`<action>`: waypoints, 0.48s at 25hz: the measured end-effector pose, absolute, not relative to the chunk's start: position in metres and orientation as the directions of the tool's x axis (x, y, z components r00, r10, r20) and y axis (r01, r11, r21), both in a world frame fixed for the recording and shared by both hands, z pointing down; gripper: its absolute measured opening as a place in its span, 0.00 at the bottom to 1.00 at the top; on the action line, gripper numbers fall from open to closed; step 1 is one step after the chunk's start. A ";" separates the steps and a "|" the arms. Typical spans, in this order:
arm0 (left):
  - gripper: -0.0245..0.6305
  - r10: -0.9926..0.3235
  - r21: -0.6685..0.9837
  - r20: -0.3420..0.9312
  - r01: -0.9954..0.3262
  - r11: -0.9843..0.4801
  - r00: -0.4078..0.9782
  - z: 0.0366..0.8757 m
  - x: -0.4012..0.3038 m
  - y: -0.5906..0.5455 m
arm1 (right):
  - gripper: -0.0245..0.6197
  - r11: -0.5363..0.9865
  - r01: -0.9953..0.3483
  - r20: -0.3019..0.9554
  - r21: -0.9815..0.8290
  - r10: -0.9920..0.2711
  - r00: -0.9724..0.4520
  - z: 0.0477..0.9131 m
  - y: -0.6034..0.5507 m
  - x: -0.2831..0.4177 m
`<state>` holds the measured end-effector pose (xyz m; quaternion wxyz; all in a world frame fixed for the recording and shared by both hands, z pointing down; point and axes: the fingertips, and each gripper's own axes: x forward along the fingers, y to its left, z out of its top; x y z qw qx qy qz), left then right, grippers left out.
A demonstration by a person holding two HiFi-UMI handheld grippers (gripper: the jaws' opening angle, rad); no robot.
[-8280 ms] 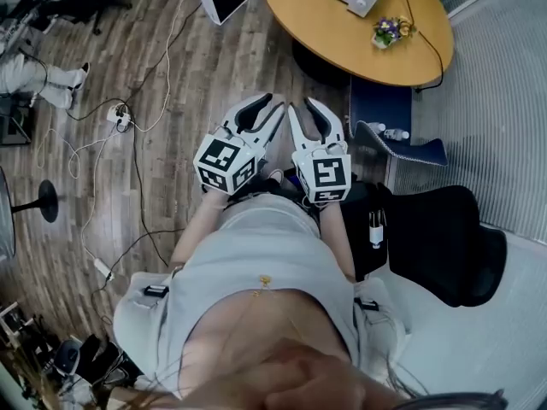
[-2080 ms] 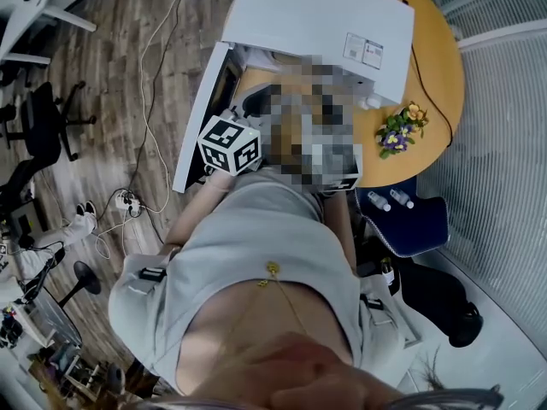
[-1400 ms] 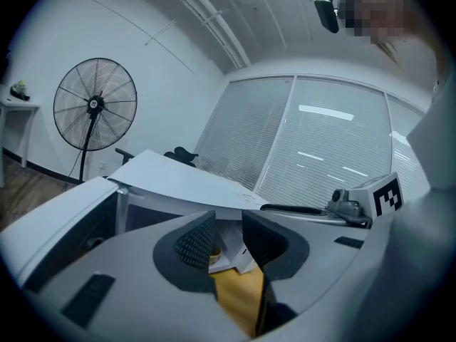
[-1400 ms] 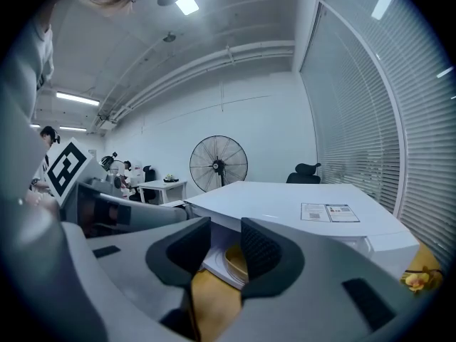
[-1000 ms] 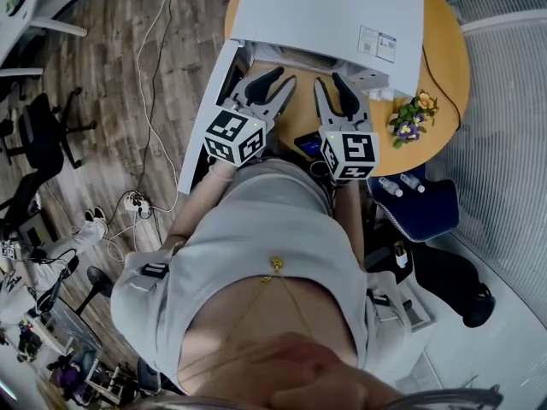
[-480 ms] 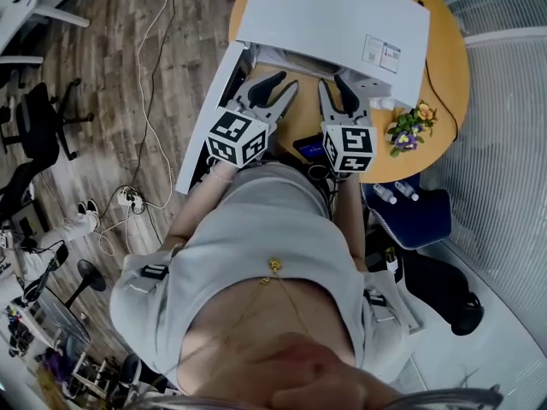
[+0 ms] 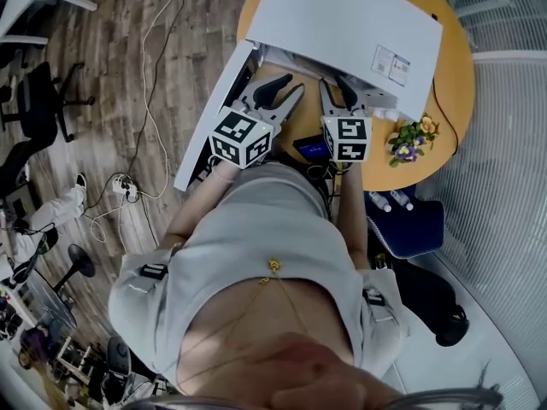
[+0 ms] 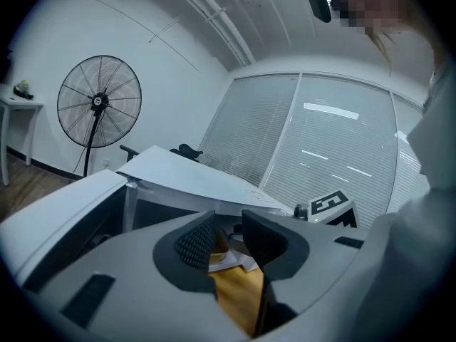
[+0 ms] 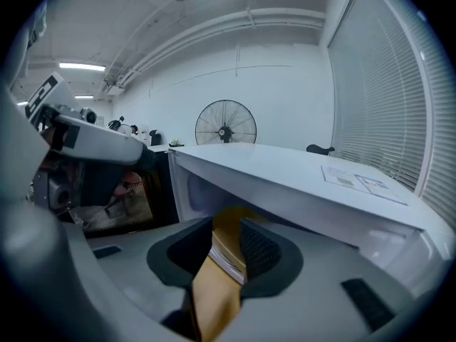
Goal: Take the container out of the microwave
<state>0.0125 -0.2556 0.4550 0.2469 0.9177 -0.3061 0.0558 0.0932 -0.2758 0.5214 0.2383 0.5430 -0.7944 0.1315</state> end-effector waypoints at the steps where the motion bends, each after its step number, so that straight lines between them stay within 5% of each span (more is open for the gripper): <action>1: 0.22 -0.535 0.421 0.256 -0.591 -0.688 0.805 0.456 0.012 -0.256 | 0.24 0.385 -0.922 0.532 0.052 -0.792 -0.300 0.525 -0.278 0.093; 12: 0.22 -0.556 0.434 0.283 -0.621 -0.653 0.782 0.465 0.006 -0.263 | 0.24 0.544 -0.832 0.668 0.112 -0.661 -0.342 0.573 -0.298 0.077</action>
